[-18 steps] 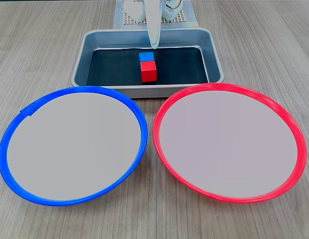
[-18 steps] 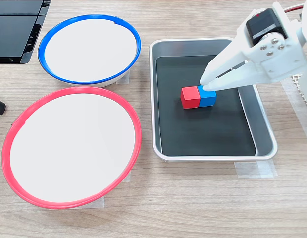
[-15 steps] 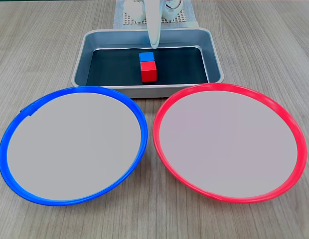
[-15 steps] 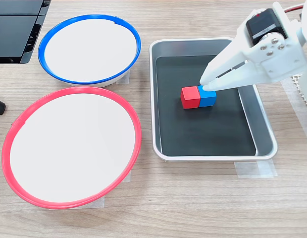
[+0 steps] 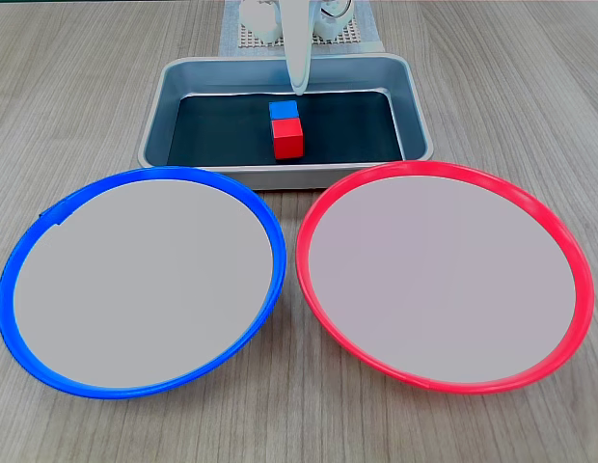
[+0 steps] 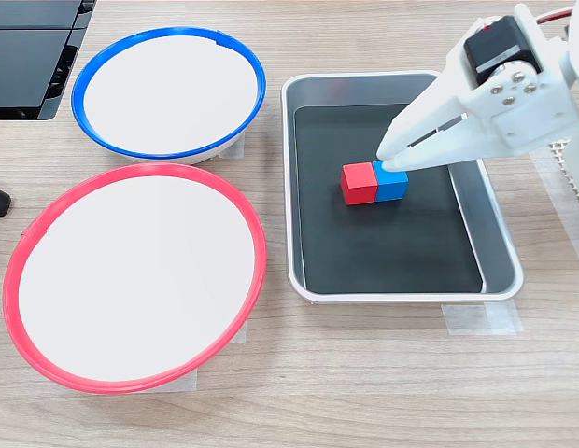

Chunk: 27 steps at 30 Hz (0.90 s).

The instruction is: Move two blocks tray to matching dishes

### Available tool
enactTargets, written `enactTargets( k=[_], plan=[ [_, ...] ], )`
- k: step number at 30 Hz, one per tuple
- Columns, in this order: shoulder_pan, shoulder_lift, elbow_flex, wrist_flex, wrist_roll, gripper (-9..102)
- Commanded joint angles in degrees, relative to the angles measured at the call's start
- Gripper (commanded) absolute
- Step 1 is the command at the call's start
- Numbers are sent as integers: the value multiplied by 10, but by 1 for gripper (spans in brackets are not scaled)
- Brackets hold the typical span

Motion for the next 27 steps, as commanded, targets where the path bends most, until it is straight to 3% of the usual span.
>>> enactTargets(
  k=[1, 17, 22, 24, 27],
  plan=[
    [-4, 13, 1, 1, 1, 0],
    [-5, 13, 1, 2, -18, 0],
    [13, -44, -55, 5, -368, 0],
    [37, -136, -158, 53, -504, 0],
    [56, -241, -273, 127, -625, 0]
  ],
)
